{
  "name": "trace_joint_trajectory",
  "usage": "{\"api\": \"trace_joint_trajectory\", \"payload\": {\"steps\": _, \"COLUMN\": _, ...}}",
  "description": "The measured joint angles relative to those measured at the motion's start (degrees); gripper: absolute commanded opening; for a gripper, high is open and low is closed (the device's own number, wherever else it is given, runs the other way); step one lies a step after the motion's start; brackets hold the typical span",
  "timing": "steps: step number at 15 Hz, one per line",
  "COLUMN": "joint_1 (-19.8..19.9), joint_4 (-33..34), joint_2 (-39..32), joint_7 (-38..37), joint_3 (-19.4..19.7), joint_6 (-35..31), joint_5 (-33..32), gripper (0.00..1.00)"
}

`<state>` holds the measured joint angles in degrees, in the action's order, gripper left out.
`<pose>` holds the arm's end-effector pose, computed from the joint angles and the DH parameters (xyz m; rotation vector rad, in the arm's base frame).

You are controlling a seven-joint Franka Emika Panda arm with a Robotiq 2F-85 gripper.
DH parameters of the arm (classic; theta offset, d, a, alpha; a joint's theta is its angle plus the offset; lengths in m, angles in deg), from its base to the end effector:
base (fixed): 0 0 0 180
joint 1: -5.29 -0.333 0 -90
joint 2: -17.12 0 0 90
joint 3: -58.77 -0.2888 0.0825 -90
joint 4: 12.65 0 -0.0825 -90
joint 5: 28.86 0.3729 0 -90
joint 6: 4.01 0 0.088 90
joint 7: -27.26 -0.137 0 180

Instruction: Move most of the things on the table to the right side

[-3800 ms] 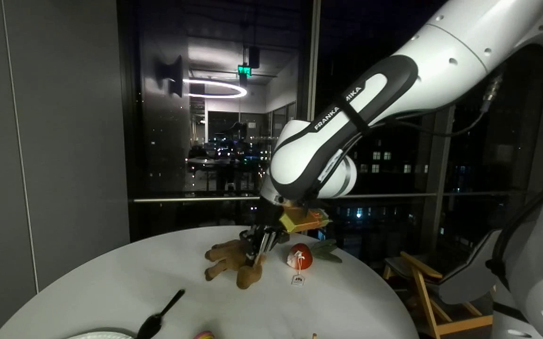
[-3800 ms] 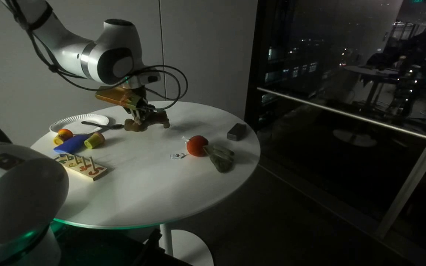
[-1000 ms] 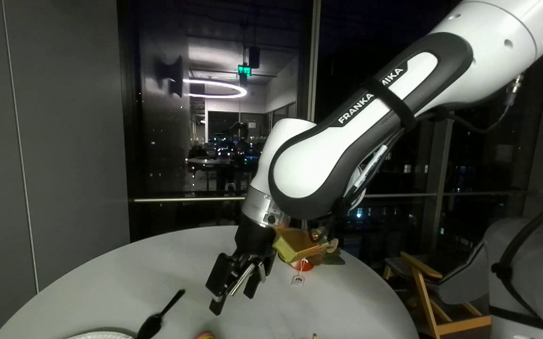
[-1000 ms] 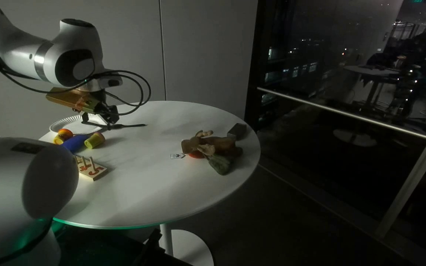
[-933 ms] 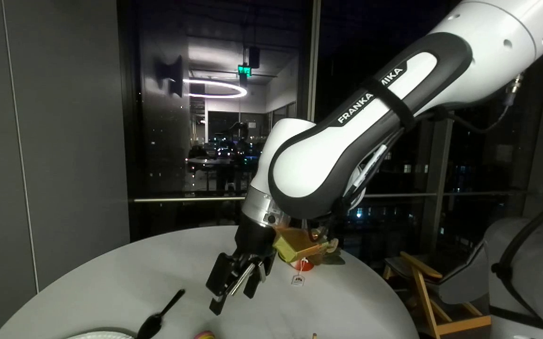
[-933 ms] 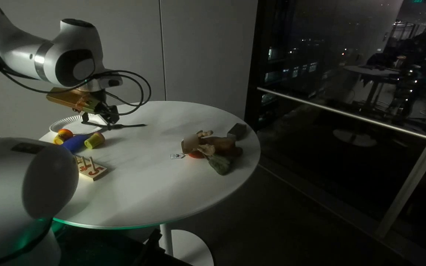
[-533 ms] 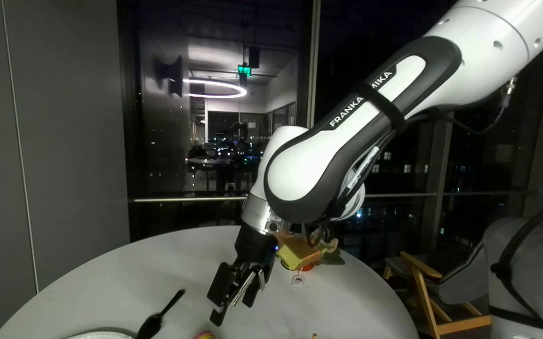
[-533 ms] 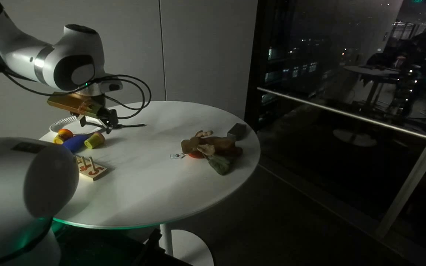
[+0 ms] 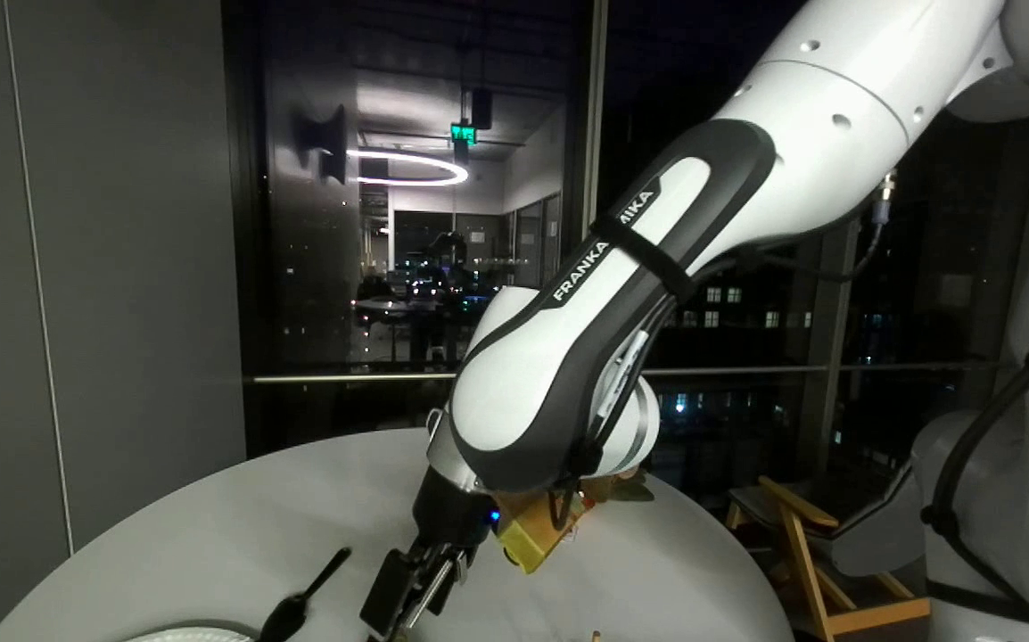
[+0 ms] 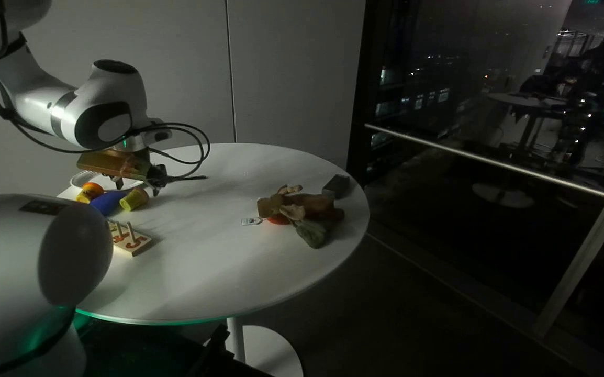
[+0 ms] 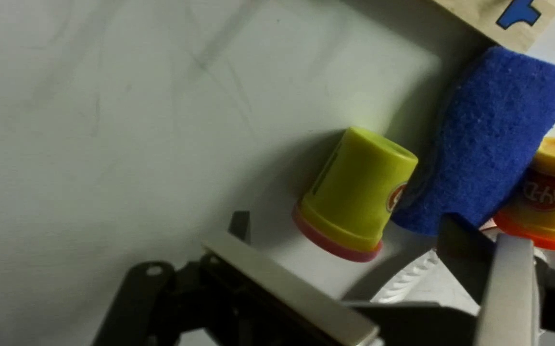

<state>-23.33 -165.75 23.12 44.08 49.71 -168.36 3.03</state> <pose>0.3664 0.2489 0.2518 -2.7908 -0.6210 -0.3612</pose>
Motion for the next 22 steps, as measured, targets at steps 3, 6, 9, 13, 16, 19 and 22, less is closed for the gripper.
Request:
{"api": "trace_joint_trajectory", "payload": {"steps": 3, "joint_1": -1.21, "joint_4": 2.74, "joint_2": -3.55, "joint_7": 0.64, "joint_3": -0.52, "joint_6": -3.05, "joint_5": 3.92, "gripper": 1.0}}
{"api": "trace_joint_trajectory", "payload": {"steps": 6, "joint_1": -1.31, "joint_4": 4.3, "joint_2": -6.21, "joint_7": -1.16, "joint_3": -0.56, "joint_6": -7.33, "joint_5": 4.03, "gripper": 1.0}}
{"api": "trace_joint_trajectory", "payload": {"steps": 9, "joint_1": -1.29, "joint_4": 4.27, "joint_2": -9.19, "joint_7": -6.4, "joint_3": -0.02, "joint_6": -10.89, "joint_5": 0.74, "gripper": 1.0}}
{"api": "trace_joint_trajectory", "payload": {"steps": 13, "joint_1": 0.63, "joint_4": 4.28, "joint_2": -12.77, "joint_7": -17.59, "joint_3": 0.15, "joint_6": -12.51, "joint_5": -10.44, "gripper": 0.74}}
{"api": "trace_joint_trajectory", "payload": {"steps": 16, "joint_1": -3.99, "joint_4": 4.32, "joint_2": -13.38, "joint_7": -26.62, "joint_3": 6.52, "joint_6": -12.64, "joint_5": -20.93, "gripper": 0.49}}
{"api": "trace_joint_trajectory", "payload": {"steps": 19, "joint_1": -10.89, "joint_4": 4.83, "joint_2": -13.18, "joint_7": -38.26, "joint_3": 14.57, "joint_6": -11.66, "joint_5": -32.7, "gripper": 0.84}}
{"api": "trace_joint_trajectory", "payload": {"steps": 22, "joint_1": -17.05, "joint_4": 6.59, "joint_2": -13.17, "joint_7": -48.58, "joint_3": 21.26, "joint_6": -7.52, "joint_5": -42.78, "gripper": 0.73}}
